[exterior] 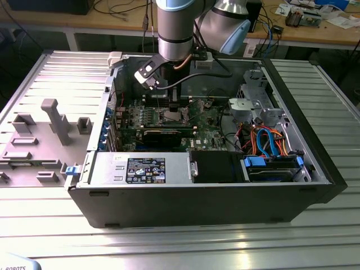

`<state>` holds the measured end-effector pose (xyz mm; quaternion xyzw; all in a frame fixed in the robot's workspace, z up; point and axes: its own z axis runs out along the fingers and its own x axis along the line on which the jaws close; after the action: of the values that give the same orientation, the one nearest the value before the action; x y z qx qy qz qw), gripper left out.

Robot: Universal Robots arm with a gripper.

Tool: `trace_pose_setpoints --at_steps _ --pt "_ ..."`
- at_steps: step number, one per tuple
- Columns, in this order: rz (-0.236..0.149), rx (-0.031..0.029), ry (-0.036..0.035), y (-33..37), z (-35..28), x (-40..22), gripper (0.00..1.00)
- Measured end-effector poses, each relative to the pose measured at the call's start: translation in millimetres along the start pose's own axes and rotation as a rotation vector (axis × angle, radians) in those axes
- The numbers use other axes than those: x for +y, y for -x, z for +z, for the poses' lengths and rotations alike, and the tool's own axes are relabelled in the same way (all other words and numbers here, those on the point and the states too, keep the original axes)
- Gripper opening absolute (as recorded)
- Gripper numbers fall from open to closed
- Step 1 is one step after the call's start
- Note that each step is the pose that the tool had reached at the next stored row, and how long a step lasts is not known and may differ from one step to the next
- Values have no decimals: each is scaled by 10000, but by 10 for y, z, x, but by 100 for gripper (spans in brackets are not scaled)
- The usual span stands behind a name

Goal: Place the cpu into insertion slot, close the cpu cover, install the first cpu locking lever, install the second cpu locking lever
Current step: 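Place the cpu into insertion slot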

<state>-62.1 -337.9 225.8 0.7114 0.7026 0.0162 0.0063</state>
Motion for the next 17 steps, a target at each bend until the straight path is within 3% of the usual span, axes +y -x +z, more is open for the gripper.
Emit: trace_pose_setpoints --at_steps 11,17 --pt "2 -9 -166 0 0 1 11" --pt "3 -9 -209 -1 -3 1 11"
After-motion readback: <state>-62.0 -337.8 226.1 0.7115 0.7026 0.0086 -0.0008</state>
